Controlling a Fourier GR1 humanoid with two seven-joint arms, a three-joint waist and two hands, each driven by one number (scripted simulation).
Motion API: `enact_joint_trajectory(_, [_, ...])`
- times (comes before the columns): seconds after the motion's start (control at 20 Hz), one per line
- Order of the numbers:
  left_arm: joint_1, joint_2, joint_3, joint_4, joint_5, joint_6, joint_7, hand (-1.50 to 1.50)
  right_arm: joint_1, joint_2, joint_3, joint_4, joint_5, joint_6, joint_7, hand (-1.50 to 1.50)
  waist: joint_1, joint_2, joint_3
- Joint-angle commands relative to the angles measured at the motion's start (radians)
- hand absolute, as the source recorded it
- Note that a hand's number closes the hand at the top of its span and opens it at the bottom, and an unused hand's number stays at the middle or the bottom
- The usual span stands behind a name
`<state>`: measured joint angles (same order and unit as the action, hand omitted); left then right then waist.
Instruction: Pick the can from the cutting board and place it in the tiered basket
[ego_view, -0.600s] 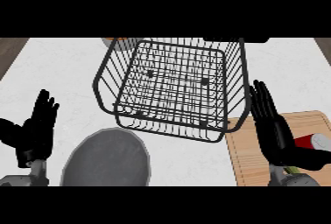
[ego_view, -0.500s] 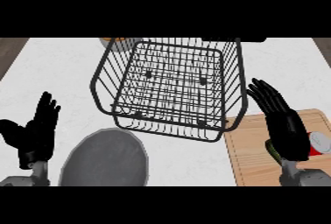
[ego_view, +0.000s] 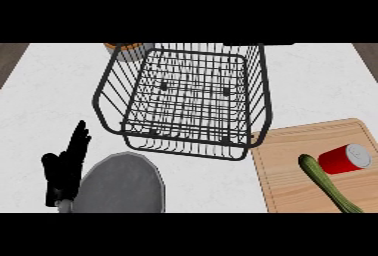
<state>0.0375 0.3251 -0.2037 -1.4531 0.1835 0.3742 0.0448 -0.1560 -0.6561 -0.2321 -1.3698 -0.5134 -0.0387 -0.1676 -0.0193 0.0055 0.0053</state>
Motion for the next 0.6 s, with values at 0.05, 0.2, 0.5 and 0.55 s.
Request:
enact_joint_trajectory(0.05, [0.014, -0.090, -0.085, 0.059, -0.059, 0.018, -0.028, 0.00, -0.005, -0.075, -0.168, 0.174, -0.138, 0.201, -0.067, -1.50, 0.014, -0.003, -0.004])
enact_joint_trajectory(0.2, [0.022, -0.075, -0.060, 0.077, -0.040, -0.022, -0.040, 0.00, 0.072, -0.180, -0.187, 0.160, -0.154, 0.361, -0.032, -1.50, 0.006, -0.005, -0.005])
enact_joint_trajectory(0.5, [0.041, -0.066, -0.039, 0.058, -0.051, -0.012, -0.056, 0.00, 0.194, -0.386, -0.058, 0.054, -0.002, 0.530, 0.092, -1.50, -0.004, -0.009, -0.009])
enact_joint_trajectory(0.55, [0.054, -0.027, -0.015, 0.047, -0.031, -0.038, -0.026, 0.00, 0.193, -0.430, -0.049, -0.001, 0.020, 0.529, 0.123, -1.50, 0.000, -0.012, -0.010])
